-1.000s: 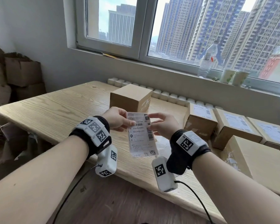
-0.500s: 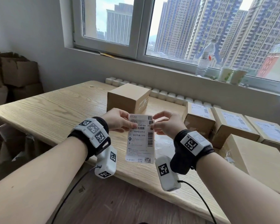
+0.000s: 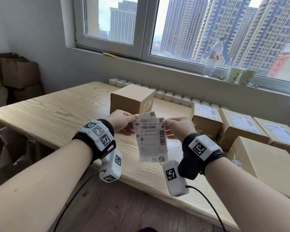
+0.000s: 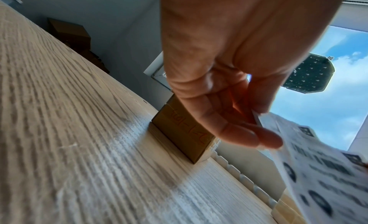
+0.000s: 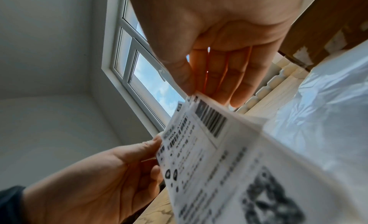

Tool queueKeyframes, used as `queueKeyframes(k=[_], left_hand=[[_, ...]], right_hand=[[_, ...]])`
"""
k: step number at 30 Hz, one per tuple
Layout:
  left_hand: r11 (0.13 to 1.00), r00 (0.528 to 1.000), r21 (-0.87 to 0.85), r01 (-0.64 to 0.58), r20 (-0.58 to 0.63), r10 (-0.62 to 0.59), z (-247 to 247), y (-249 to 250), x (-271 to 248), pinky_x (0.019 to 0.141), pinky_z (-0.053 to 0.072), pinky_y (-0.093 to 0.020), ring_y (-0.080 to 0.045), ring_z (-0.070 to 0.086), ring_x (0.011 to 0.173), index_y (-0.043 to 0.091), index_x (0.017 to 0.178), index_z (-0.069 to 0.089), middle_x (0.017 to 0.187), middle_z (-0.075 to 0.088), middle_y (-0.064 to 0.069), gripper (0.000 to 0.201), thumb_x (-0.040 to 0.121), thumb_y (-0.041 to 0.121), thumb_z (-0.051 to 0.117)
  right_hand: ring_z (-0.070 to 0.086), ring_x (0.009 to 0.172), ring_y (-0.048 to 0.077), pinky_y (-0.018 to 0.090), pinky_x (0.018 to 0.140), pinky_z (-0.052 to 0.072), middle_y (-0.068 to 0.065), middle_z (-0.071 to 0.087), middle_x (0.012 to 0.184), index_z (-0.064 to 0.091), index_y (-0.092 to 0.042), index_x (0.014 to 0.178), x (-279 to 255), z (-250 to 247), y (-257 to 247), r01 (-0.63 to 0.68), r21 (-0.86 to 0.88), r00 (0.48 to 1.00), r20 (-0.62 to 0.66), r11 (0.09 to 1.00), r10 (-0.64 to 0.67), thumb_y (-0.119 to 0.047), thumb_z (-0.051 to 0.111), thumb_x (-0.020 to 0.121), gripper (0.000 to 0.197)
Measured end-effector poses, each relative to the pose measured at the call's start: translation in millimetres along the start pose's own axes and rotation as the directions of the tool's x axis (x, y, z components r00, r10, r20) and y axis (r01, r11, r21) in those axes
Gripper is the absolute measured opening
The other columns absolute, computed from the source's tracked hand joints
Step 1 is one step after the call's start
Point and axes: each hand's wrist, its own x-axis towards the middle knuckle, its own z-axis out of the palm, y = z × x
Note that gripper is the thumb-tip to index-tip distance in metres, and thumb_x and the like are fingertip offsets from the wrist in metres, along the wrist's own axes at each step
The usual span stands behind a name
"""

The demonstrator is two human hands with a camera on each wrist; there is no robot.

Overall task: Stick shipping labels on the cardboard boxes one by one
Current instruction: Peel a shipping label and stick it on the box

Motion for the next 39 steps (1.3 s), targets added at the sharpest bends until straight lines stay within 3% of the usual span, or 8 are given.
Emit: queueKeyframes(k=[5, 8, 11, 14, 18, 26, 32, 39], left_hand=[[0.951, 0.987, 0.304, 0.046, -0.163, 0.004, -9, -12, 6, 0.063, 0.056, -0.029, -0.016, 0.065, 0.067, 0.007, 0.105, 0.063, 0.084, 0.067, -0.006, 0.024, 0.091, 0.025, 0.059], [0.908, 0.964, 0.420, -0.003, -0.239, 0.114, -11, -10, 4, 0.070, 0.055, -0.032, -0.019, 0.065, 0.085, 0.018, 0.117, 0.057, 0.105, 0.061, -0.001, 0.036, 0.086, 0.037, 0.062], [0.918, 0.979, 0.367, -0.147, -0.081, 0.189, 2, 7, -7, 0.057, 0.045, -0.025, -0.010, 0.060, 0.079, 0.021, 0.117, 0.058, 0.103, 0.060, 0.005, 0.043, 0.085, 0.050, 0.057], [0.913, 0.964, 0.312, -0.264, 0.091, 0.248, 21, 24, -16, 0.051, 0.042, -0.017, -0.006, 0.055, 0.067, 0.016, 0.105, 0.063, 0.085, 0.063, 0.007, 0.035, 0.085, 0.044, 0.058], [0.924, 0.952, 0.228, -0.306, 0.096, 0.291, 39, 36, -17, 0.049, 0.044, -0.016, -0.006, 0.054, 0.060, 0.008, 0.090, 0.066, 0.076, 0.066, 0.002, 0.018, 0.084, 0.025, 0.066], [0.954, 0.957, 0.115, -0.277, 0.129, 0.262, 69, 45, -22, 0.056, 0.052, -0.018, -0.010, 0.062, 0.063, 0.001, 0.088, 0.065, 0.077, 0.068, -0.005, 0.023, 0.082, 0.023, 0.067], [0.971, 0.967, -0.007, -0.240, 0.086, 0.240, 90, 53, -27, 0.052, 0.055, -0.016, -0.003, 0.062, 0.046, -0.002, 0.082, 0.064, 0.072, 0.066, -0.010, 0.018, 0.082, 0.016, 0.068], [0.973, 0.962, -0.011, -0.231, 0.146, 0.230, 117, 67, -34, 0.057, 0.057, -0.018, -0.006, 0.064, 0.052, 0.005, 0.080, 0.066, 0.076, 0.069, -0.009, 0.012, 0.081, 0.016, 0.069]], right_hand=[[0.069, 0.087, 0.023, 0.035, 0.078, 0.058, 0.009, 0.073, 0.086, 0.068, -0.016, 0.073, 1, -14, 1, -0.027, 0.014, 0.998, -0.057, 1.000, 0.028, -0.010, 0.063, 0.084, 0.013], [0.057, 0.065, 0.015, 0.025, 0.058, 0.049, 0.006, 0.068, 0.083, 0.067, -0.019, 0.072, -2, -21, -4, -0.017, -0.009, 0.998, -0.064, 1.000, 0.016, -0.010, 0.064, 0.083, 0.014], [0.044, 0.051, 0.012, 0.024, 0.048, 0.039, 0.010, 0.065, 0.081, 0.068, -0.014, 0.075, -6, -25, -9, -0.007, 0.027, 0.999, -0.049, 1.000, 0.009, -0.007, 0.066, 0.083, 0.010], [0.053, 0.052, 0.014, 0.024, 0.047, 0.046, 0.015, 0.067, 0.083, 0.066, -0.010, 0.077, -8, -29, -13, -0.019, 0.109, 0.999, -0.036, 0.994, 0.023, -0.003, 0.064, 0.083, 0.009], [0.061, 0.054, 0.015, 0.021, 0.050, 0.055, 0.012, 0.069, 0.079, 0.062, -0.008, 0.078, -16, -40, -14, -0.007, 0.193, 1.000, -0.008, 0.981, 0.009, -0.006, 0.066, 0.084, 0.008], [0.056, 0.041, 0.007, 0.023, 0.048, 0.039, 0.010, 0.072, 0.081, 0.063, -0.011, 0.075, -29, -78, -4, 0.035, 0.113, 0.995, -0.096, 0.993, -0.024, -0.016, 0.061, 0.089, 0.015], [0.049, 0.035, 0.002, 0.014, 0.035, 0.036, 0.002, 0.068, 0.068, 0.066, -0.010, 0.075, -44, -105, 8, 0.048, 0.140, 0.986, -0.163, 0.989, -0.024, -0.020, 0.064, 0.089, 0.018], [0.059, 0.053, 0.010, 0.018, 0.043, 0.044, 0.005, 0.071, 0.077, 0.065, -0.014, 0.079, -51, -126, 9, 0.057, 0.134, 0.985, -0.170, 0.989, -0.033, -0.015, 0.072, 0.081, 0.008]])
